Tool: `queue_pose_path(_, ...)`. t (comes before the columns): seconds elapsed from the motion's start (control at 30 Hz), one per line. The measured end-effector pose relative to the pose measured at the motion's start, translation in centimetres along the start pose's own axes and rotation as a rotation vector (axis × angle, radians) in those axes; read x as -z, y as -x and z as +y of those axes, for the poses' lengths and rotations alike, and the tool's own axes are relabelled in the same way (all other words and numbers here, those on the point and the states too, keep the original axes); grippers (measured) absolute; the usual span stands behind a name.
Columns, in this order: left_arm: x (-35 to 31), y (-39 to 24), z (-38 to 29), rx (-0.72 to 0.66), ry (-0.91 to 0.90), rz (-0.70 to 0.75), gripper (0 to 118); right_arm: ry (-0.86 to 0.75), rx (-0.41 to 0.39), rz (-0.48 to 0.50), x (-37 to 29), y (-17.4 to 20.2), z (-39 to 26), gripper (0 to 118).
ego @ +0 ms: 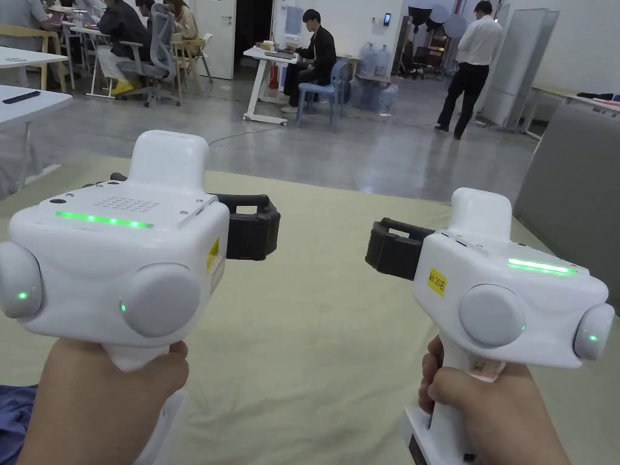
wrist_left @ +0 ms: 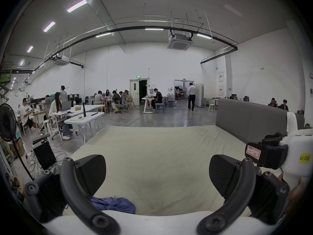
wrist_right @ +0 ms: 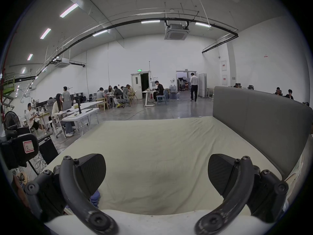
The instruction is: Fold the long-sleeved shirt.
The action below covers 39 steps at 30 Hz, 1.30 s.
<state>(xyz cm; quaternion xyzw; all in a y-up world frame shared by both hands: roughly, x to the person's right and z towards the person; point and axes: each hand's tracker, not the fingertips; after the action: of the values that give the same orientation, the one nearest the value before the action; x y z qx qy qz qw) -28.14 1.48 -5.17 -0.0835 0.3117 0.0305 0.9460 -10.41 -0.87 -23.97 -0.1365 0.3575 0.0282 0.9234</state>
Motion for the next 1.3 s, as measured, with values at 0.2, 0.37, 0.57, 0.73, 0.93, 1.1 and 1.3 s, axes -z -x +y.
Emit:
queue_pose_path(0.2, -0.07, -0.27, -0.07, 0.001, 0.003, -0.033, 118, 0.004, -0.004, 0.002, 0.1, 0.08, -0.18, 118)
queue_pose_path(0.37, 0.12, -0.33, -0.17, 0.015, 0.001, -0.014, 118, 0.01, -0.002, 0.004, 0.1, 0.05, -0.14, 118)
queue_pose_path(0.57, 0.16, 0.07, -0.03, -0.008, 0.005, -0.017, 118, 0.006, 0.0, -0.009, 0.11, -0.25, -0.21, 118)
queue_pose_path(0.73, 0.06, -0.06, -0.05, -0.013, -0.014, -0.026, 118, -0.001, -0.003, -0.01, 0.03, -0.17, -0.21, 118)
queue_pose_path(0.93, 0.2, -0.46, -0.23, 0.016, -0.008, -0.022, 118, -0.033, -0.008, -0.016, -0.39, -0.13, -0.18, 118)
queue_pose_path(1.1, 0.33, -0.26, -0.26, -0.007, 0.002, -0.034, 118, -0.028, -0.004, -0.015, -0.29, -0.27, -0.21, 118)
queue_pose_path(1.3, 0.2, -0.37, -0.17, 0.005, -0.004, -0.03, 118, -0.025, 0.006, -0.014, -0.28, -0.39, -0.34, 118)
